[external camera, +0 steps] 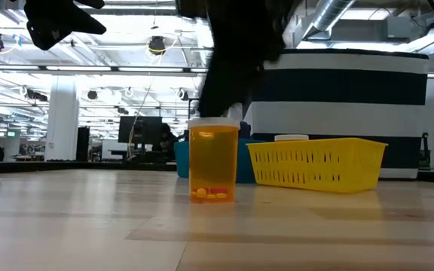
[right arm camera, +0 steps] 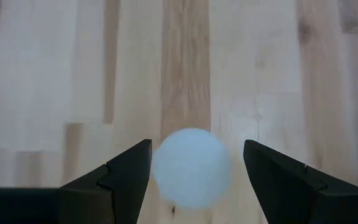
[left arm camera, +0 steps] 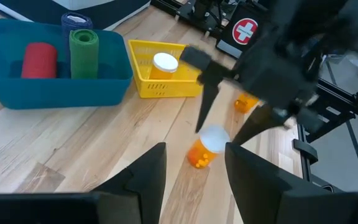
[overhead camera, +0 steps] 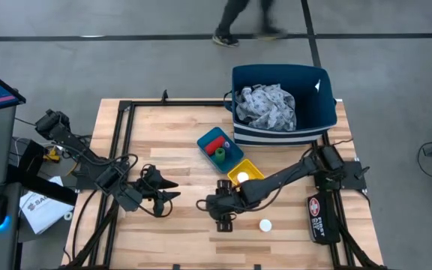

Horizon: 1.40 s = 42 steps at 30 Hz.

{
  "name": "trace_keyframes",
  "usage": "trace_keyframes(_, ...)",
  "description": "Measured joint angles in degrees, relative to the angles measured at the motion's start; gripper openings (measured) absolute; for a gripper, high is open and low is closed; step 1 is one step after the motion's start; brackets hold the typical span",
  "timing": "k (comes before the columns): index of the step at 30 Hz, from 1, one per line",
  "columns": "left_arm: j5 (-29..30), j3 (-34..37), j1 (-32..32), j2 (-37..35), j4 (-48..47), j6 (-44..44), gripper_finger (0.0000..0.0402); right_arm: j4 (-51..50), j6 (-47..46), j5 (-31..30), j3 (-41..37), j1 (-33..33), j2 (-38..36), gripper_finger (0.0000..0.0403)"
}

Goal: Pick & Place Medicine items
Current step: Put the top orange pill bottle into the yellow bin

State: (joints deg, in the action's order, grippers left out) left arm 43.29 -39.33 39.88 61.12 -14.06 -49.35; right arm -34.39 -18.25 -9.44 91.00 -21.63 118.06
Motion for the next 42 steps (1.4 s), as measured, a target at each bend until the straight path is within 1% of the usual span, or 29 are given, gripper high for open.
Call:
trace_keyframes(2,0.0,0.0,0.0,0.0,0.0,0.0,0.0157,-0.9,0.3,0.5,-0.3,0.1,0.7,0.0251)
trace_keyframes(4,0.0,0.0,0.0,0.0,0.0,-0.1,0.0157,0.9,0.3,0.8,-0.1,-0.1,1.4,0.0251)
trace_keyframes(8,0.0,0.0,0.0,0.0,0.0,-0.1,0.0157,-1.2,0.3,0.6,-0.1,-0.1,2.2,0.0251)
trace_keyframes(35,0.0,0.0,0.0,0.0,0.0,-0.2,0.0157,-0.9,0.3,0.6,-0.1,0.0,2.2,0.0251)
trace_keyframes(39,0.0,0.0,0.0,0.0,0.0,-0.2,0.0157,-0.9,0.3,0.6,-0.1,0.0,2.2,0.0244)
trace_keyframes(42,0.0,0.0,0.0,0.0,0.0,-0.2,0.0157,-0.9,0.3,0.6,-0.1,0.0,2.2,0.0228)
